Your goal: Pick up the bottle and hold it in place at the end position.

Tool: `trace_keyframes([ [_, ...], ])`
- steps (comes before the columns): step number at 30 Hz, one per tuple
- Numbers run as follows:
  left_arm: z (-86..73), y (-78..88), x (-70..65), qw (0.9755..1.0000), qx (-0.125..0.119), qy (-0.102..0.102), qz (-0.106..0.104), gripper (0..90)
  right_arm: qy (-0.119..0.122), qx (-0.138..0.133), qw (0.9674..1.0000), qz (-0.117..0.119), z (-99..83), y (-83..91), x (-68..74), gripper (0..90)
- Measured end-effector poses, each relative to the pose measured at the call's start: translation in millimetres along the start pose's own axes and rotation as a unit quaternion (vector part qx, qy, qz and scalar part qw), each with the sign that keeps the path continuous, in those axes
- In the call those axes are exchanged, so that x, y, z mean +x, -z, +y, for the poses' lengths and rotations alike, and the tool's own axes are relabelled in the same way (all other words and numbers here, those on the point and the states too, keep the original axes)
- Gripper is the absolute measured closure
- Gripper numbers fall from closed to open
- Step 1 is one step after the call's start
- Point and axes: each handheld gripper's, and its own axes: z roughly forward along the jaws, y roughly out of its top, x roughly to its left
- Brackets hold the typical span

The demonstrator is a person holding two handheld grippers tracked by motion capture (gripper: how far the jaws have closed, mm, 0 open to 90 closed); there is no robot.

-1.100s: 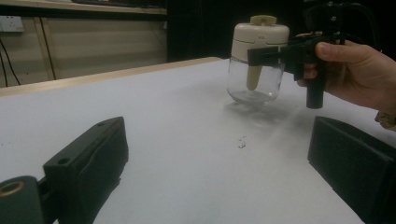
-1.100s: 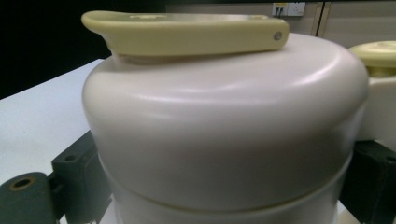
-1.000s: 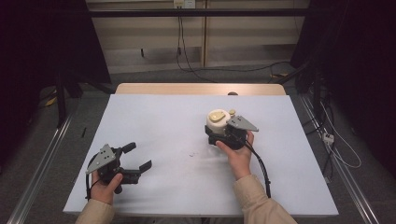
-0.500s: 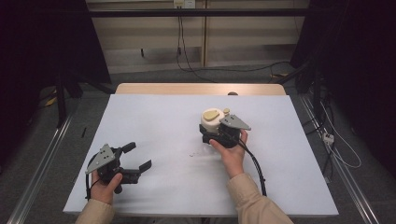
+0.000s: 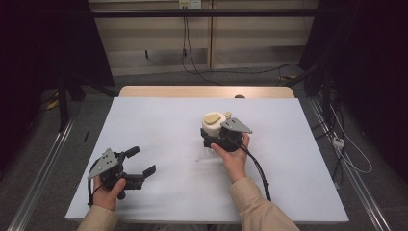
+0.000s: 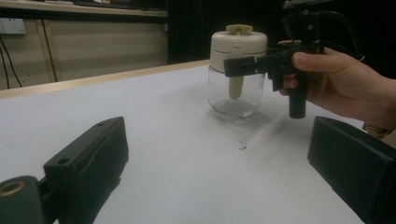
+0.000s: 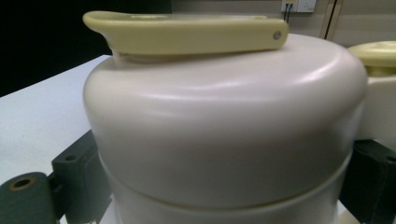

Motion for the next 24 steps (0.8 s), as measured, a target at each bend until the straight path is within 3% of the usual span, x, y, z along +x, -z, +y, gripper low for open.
trace_keyframes([
  [24, 0.5, 2.6, 3.2, 1.0, -0.003, -0.004, 0.005, 5.0, 0.009, 0.003, 0.9999, 0.012, -0.1, -21.9, 11.5, 6.9],
])
